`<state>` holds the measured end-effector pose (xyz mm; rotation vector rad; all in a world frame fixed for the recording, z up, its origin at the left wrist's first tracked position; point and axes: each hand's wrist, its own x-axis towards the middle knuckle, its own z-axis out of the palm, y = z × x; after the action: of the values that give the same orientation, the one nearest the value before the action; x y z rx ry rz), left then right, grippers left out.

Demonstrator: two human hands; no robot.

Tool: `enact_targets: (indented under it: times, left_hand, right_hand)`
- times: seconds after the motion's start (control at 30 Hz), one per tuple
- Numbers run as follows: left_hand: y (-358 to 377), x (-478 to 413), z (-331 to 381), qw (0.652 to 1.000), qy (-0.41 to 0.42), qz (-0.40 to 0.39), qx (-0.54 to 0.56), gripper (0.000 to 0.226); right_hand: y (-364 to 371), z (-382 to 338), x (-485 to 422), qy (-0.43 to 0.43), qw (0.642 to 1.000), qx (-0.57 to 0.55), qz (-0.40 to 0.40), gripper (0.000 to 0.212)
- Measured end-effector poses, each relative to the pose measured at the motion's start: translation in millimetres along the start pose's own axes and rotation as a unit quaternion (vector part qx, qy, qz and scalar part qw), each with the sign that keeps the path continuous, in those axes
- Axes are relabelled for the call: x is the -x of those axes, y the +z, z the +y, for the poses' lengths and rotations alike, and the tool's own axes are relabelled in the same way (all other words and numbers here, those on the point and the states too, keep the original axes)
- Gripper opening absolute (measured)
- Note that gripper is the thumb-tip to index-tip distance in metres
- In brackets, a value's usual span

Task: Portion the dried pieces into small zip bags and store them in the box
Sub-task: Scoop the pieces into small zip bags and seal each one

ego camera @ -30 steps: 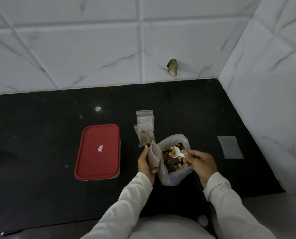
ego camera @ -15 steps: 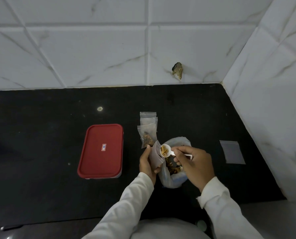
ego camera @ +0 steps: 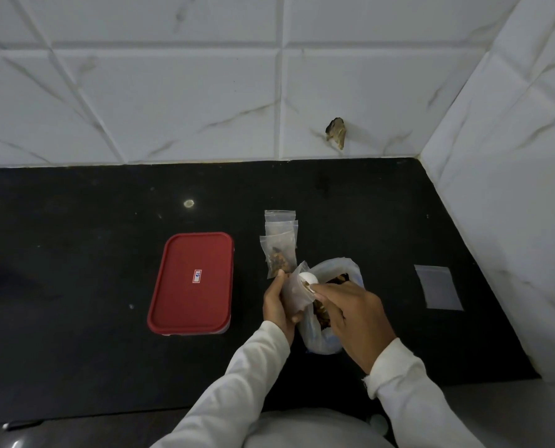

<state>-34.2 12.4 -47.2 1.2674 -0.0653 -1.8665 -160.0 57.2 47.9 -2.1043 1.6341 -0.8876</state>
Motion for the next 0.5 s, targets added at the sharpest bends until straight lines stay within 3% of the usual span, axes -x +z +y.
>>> enact_targets:
  times: [0.5]
  left_hand:
    - [4.3, 1.6, 1.7, 1.0, 0.005, -0.018, -0.002, 0.042]
  right_hand:
    - [-4.2, 7.6, 3.8, -0.002, 1.0, -0.01, 0.016, 0.039]
